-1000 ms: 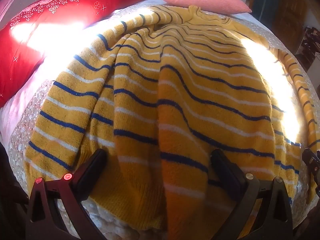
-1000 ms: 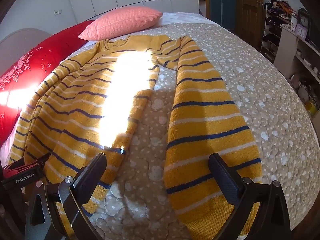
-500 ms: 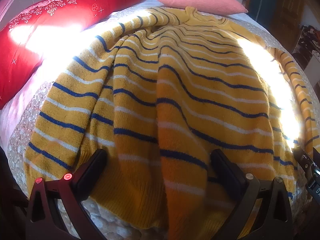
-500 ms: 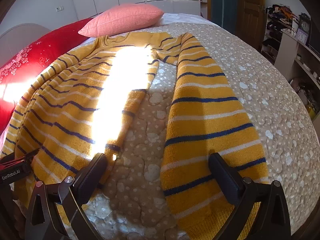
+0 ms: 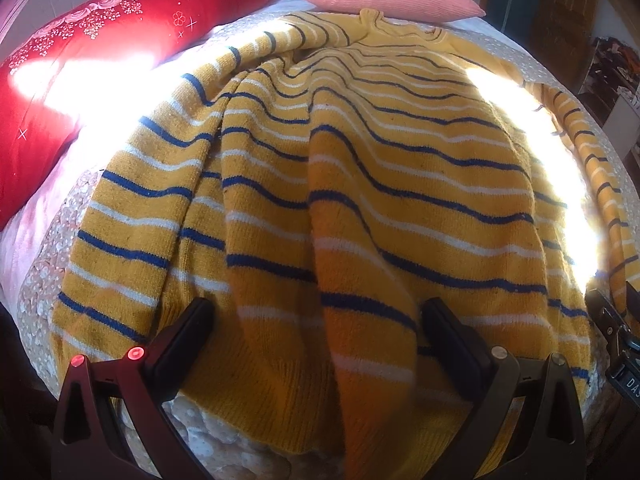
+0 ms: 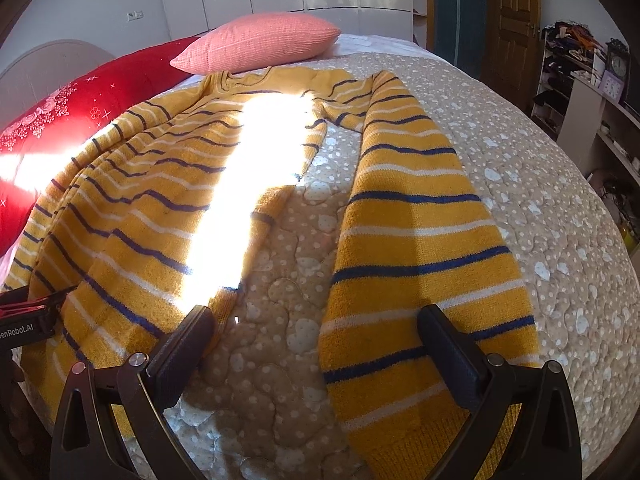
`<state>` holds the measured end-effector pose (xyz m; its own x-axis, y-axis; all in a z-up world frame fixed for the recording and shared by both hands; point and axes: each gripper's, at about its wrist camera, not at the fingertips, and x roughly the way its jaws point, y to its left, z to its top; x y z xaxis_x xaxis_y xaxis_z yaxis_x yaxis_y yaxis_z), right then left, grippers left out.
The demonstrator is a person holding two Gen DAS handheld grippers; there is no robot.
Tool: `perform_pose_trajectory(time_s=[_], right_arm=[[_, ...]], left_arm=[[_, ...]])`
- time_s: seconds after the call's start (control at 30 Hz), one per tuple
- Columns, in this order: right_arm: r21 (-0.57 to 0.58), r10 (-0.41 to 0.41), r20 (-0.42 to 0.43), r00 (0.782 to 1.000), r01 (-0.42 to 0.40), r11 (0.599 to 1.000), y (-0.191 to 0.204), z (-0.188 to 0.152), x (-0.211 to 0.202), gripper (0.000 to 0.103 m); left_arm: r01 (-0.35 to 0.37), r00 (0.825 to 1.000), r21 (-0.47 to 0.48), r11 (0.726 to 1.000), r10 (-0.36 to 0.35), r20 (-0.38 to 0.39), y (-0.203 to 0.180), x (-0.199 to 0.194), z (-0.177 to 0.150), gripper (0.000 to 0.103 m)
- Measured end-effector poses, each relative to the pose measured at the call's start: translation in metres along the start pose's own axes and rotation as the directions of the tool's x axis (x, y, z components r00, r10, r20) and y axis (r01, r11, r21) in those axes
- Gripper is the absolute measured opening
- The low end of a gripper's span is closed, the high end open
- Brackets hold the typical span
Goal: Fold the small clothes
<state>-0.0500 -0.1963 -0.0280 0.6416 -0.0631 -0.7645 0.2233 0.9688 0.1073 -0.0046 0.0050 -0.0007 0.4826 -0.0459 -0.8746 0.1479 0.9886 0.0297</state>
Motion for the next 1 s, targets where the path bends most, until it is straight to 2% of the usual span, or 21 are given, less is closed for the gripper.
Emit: perform_pose_trajectory(time_s=[0.5,1.0], right_arm=[[-0.023,-0.020,0.078,0.997,0.022,0.999,0.0036,-0.0079,-0.0037,0.103],[-0.039,-0.032,0.096,0.995,0.036,0.999,0.0054,-0.0086,-0.0020,0.103]], left_arm=[[-0.015,0.999,-0.001,1.000,0.015,0.030,-0.0044,-0.0006,-0.0063,0.103],[-0.014,0.999,-0.003,1.000,0.015,0.042,-0.0032,-0.0021,-0.0069,0.103]])
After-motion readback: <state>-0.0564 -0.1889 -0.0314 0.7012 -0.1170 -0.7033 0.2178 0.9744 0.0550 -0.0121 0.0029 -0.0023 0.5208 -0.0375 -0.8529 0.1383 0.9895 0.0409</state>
